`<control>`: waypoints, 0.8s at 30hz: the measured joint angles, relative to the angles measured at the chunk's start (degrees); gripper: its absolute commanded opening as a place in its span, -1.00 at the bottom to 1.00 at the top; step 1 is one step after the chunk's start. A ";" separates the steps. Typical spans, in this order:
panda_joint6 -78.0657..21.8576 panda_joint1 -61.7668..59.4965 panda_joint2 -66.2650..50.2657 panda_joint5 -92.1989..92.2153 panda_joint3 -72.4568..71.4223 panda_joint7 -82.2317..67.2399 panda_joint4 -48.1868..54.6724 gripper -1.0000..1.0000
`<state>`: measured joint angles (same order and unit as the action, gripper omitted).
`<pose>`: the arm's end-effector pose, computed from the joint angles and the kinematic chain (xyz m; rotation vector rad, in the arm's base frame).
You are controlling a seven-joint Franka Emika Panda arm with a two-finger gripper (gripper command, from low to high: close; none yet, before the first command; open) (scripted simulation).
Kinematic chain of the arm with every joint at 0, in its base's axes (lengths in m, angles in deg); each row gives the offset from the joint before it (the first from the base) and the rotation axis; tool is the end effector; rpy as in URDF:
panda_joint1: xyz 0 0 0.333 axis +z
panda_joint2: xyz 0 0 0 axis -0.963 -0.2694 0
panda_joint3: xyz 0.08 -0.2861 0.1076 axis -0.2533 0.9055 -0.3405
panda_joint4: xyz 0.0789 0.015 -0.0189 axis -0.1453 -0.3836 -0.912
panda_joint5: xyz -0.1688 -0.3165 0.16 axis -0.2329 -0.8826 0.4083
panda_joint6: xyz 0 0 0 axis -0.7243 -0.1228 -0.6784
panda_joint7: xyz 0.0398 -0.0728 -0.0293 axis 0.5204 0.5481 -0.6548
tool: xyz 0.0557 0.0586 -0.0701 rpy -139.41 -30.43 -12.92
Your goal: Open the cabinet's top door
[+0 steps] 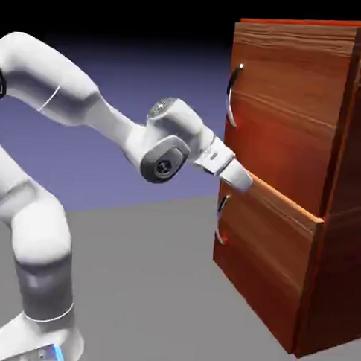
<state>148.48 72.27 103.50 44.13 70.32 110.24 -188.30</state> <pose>0.3911 0.0188 0.4813 -2.4028 0.9330 -1.1496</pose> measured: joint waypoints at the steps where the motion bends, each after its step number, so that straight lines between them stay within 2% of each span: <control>1: 1.38 -1.04 0.28 1.70 -2.08 -0.17 0.43 0.00; 22: 30.45 -22.80 6.08 37.32 -45.69 -3.68 9.35 0.00; 24: 30.89 -23.13 6.17 37.86 -46.34 -3.74 9.49 0.00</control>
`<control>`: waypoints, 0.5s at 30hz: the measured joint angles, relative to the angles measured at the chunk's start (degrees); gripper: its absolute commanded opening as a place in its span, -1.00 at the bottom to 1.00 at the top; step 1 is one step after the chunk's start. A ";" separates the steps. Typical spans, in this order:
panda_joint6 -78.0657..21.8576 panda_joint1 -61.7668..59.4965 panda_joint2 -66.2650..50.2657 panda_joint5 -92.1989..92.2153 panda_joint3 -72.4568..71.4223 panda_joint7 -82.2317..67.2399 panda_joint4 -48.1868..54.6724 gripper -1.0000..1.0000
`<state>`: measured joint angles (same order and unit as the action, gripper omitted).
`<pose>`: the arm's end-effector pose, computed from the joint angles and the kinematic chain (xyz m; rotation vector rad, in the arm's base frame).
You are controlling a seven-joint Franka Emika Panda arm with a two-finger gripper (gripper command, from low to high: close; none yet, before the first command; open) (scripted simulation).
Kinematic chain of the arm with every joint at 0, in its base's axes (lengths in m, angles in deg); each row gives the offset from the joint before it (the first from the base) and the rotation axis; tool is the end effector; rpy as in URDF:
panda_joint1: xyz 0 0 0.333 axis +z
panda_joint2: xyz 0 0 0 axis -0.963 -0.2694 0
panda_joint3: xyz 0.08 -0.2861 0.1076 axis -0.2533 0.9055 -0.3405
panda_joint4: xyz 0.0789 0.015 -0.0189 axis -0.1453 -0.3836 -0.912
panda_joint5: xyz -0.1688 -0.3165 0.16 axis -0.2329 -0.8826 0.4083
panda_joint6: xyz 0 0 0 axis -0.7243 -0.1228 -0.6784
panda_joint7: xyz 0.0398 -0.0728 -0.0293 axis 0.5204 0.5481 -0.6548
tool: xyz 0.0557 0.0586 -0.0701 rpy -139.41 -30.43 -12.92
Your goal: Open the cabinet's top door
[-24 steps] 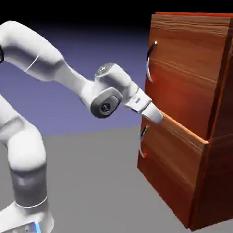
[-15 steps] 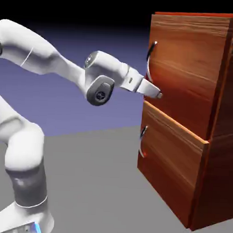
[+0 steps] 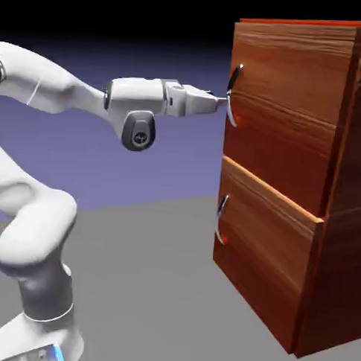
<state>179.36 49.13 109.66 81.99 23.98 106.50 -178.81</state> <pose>0.3566 0.1663 0.5732 -1.7560 0.7753 -1.7898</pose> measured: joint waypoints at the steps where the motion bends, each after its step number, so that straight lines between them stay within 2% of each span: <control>1: 0.85 -2.10 -2.18 -0.77 -1.26 -0.23 1.68 0.00; 4: 3.26 -8.07 -8.38 -2.98 -4.84 -0.90 6.46 0.00; 5: 3.56 -8.81 -9.15 -3.25 -5.29 -0.99 7.05 -1.00; 7: 3.56 -8.82 -9.15 -3.25 -5.29 -0.99 7.05 -1.00; 15: 4.78 7.60 -7.51 -14.68 11.03 4.09 -0.86 -1.00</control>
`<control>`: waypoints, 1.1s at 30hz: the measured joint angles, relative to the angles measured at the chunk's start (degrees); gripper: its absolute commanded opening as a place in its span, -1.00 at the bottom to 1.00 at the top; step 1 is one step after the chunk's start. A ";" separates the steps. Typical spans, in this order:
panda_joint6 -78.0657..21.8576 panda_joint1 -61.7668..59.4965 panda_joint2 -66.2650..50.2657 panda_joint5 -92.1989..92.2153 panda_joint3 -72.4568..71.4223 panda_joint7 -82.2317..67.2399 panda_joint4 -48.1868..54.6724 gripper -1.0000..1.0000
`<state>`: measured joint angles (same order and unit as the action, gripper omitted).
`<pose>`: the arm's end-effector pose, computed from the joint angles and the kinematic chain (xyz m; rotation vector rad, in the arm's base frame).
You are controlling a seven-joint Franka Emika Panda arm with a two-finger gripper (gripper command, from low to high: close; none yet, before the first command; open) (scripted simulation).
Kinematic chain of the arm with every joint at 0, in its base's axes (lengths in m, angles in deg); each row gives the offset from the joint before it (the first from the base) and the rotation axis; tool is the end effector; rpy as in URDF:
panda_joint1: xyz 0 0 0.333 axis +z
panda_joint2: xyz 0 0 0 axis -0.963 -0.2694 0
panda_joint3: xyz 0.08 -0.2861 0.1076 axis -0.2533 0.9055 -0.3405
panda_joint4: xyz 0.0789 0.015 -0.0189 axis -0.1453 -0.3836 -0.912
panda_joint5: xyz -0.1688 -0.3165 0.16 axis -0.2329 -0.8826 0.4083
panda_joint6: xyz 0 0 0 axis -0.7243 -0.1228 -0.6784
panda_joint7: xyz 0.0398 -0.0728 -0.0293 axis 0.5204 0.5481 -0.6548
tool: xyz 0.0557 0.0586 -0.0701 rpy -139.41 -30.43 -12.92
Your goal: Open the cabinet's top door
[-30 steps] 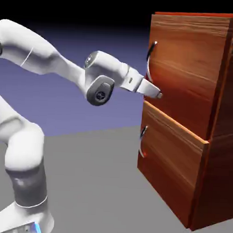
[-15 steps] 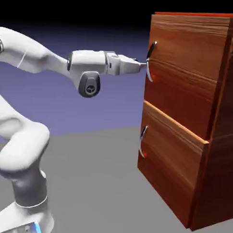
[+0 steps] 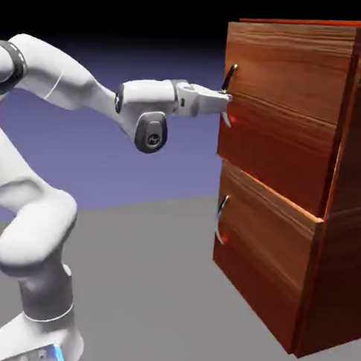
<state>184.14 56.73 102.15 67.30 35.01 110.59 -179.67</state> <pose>0.3721 0.1502 0.5734 -1.7626 0.6802 -1.7280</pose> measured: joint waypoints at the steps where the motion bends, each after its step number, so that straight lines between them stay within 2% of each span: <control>1: 0.08 1.97 0.43 -1.54 2.08 0.64 -0.99 -1.00; 8: 0.03 15.01 4.74 -12.77 16.61 4.45 -7.68 -1.00; 14: 1.06 27.46 4.57 -6.56 25.18 -5.53 -8.90 -1.00; 19: -1.06 36.37 11.13 -13.14 35.31 -5.92 -13.83 -1.00; 27: -0.06 51.79 14.02 1.22 43.34 -24.01 -14.27 -1.00; 33: -0.38 63.36 20.78 11.53 49.41 -38.97 -15.49 -1.00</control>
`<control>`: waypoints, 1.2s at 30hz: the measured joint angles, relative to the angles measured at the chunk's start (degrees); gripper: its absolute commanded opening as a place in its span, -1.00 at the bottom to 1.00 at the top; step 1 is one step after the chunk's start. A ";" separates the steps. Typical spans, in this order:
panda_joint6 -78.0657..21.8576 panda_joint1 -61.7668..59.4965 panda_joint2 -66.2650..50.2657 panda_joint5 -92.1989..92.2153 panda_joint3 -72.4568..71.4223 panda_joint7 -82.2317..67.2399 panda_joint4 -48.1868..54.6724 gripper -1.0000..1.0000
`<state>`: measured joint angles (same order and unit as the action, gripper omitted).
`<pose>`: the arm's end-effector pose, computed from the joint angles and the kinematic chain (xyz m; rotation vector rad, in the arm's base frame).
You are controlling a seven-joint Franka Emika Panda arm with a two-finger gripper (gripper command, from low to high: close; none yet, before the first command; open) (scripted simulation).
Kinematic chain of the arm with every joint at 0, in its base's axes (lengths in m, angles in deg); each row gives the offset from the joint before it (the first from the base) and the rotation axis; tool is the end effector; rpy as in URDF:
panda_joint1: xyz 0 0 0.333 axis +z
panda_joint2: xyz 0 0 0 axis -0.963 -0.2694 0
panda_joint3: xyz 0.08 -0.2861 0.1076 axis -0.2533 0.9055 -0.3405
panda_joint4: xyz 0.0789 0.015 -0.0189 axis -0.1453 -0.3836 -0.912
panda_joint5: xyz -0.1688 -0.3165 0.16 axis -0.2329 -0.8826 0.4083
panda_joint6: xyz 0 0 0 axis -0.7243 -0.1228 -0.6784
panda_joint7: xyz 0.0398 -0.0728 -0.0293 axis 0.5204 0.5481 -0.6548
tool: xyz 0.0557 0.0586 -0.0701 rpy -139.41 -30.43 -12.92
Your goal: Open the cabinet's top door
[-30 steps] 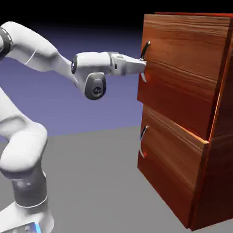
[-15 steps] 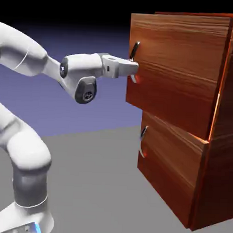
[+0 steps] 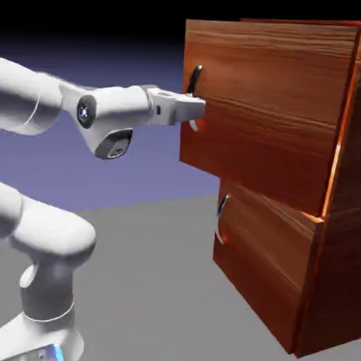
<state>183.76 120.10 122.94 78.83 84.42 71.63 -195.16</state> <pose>0.2735 0.0856 0.5733 -1.7613 0.3877 -1.5197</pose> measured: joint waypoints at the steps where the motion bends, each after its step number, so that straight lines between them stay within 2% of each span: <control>1: 0.38 1.69 0.60 2.03 0.64 -2.49 0.16 -1.00; 8: 0.55 10.69 8.35 14.85 3.52 -19.21 0.15 -1.00; 15: -16.53 -0.10 20.85 21.36 -1.40 -25.04 -3.37 -1.00; 23: -36.46 -13.92 31.60 19.67 -2.02 -23.78 -6.25 -1.00; 36: -68.86 -31.18 46.16 5.77 13.58 -21.69 -6.50 -1.00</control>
<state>114.90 88.92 169.10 84.61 98.00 49.94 -201.66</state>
